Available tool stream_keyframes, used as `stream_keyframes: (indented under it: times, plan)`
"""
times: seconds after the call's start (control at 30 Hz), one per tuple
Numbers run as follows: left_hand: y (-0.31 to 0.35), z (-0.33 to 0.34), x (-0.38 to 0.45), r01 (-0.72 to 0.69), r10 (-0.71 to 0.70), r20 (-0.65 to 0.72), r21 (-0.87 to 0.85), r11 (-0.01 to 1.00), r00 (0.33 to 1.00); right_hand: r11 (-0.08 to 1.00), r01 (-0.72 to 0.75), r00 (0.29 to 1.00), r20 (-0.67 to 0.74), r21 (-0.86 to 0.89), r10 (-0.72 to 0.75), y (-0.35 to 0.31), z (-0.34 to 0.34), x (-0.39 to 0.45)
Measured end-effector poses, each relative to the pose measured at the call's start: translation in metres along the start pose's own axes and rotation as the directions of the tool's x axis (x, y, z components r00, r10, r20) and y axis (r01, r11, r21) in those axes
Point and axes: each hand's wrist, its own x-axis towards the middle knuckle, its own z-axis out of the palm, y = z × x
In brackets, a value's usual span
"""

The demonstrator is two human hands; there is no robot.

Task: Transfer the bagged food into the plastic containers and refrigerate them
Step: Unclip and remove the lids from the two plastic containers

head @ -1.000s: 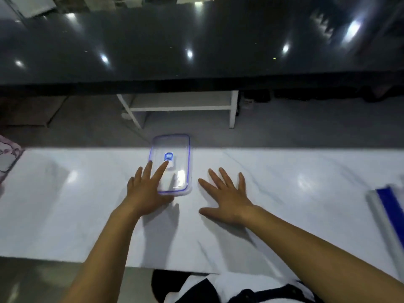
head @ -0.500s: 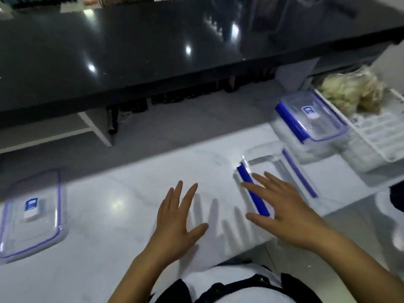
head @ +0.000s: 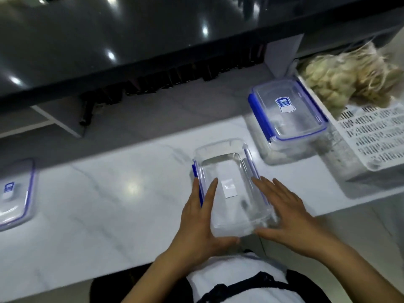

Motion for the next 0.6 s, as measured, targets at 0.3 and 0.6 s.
stream_keyframes:
  times: [0.3, 0.6]
  plan:
    - [-0.011, -0.010, -0.030, 0.285, -0.283, -0.118, 0.007, 0.958, 0.952, 0.962, 0.245, 0.966, 0.117, -0.124, -0.231, -0.036, 0.027, 0.045]
    - [-0.067, -0.092, -0.049, 0.515, -0.503, -0.114, 0.259, 0.817, 0.857, 0.869, 0.470, 0.869, 0.255, -0.156, -0.425, -0.092, 0.041, 0.104]
